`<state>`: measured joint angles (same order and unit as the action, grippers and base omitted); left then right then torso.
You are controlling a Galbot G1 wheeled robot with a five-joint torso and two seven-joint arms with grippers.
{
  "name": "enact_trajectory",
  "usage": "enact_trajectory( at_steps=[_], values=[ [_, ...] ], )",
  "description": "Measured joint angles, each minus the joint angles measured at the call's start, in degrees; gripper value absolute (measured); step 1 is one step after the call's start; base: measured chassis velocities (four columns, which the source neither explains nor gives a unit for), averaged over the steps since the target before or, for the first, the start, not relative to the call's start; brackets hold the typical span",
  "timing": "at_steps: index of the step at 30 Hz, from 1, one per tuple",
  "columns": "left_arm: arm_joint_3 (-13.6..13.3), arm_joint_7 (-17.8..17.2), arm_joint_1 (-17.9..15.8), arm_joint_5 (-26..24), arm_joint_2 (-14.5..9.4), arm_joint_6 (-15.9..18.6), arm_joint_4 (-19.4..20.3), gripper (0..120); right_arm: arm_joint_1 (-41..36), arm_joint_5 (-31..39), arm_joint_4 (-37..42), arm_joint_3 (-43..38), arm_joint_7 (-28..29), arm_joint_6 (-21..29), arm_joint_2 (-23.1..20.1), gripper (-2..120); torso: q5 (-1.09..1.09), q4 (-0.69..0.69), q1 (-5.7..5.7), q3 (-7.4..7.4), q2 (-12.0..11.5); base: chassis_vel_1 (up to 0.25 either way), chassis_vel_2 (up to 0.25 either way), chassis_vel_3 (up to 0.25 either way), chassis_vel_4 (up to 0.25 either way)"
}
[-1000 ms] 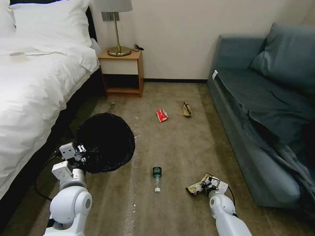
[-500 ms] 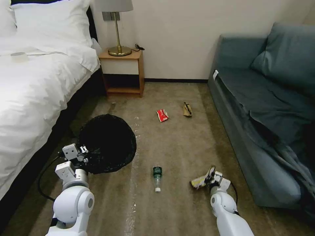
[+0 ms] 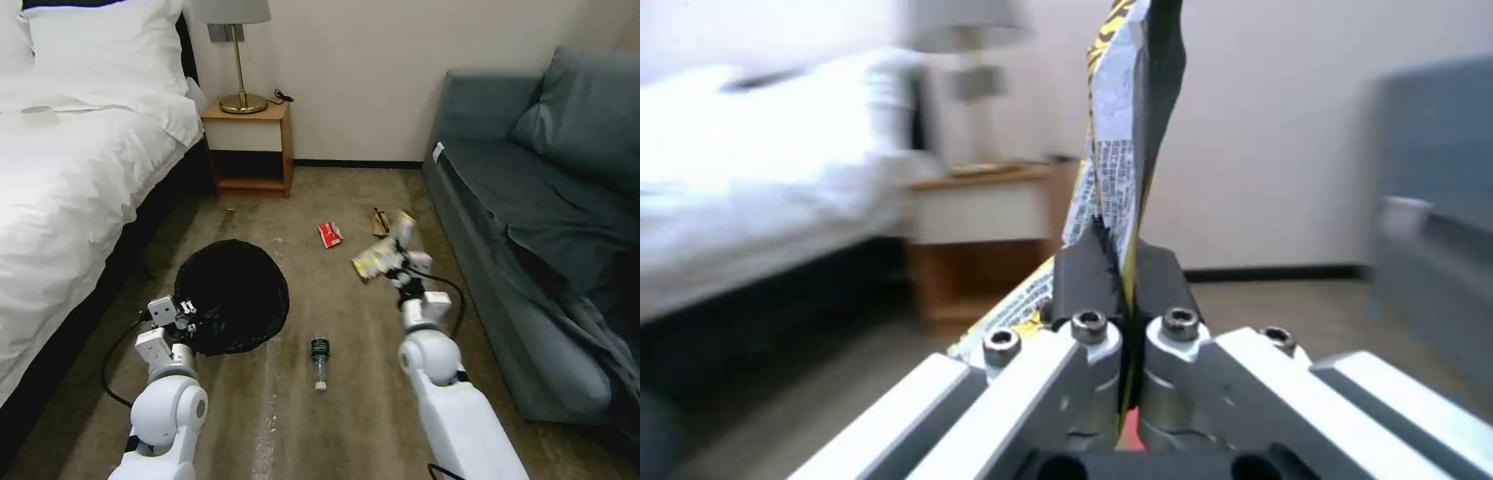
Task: Pick up the trash bin, then pick up the garbage on the floor and place it into the trash bin.
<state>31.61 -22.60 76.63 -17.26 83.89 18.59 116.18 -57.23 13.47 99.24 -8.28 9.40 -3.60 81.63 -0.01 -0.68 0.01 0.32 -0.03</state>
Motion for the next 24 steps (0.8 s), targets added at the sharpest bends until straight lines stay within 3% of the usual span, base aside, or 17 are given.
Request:
enact_trajectory(
  at_steps=[11,24],
  values=[
    [-1.12,0.15,-0.19,0.28,0.61,-0.07,-0.37,4,3.91,-2.19,-2.82,12.45,-2.99,-3.22,0.41,0,-0.01,-0.01,0.00,0.00,0.00,0.000,0.000,0.000,0.000],
    [-4.23,0.10,0.59,1.40,2.37,0.22,-0.20,4,2.73,-5.50,-6.45,15.47,-5.29,-5.53,1.13,0,0.00,-0.01,0.00,0.00,0.00,0.000,0.000,0.000,0.000]
  ],
)
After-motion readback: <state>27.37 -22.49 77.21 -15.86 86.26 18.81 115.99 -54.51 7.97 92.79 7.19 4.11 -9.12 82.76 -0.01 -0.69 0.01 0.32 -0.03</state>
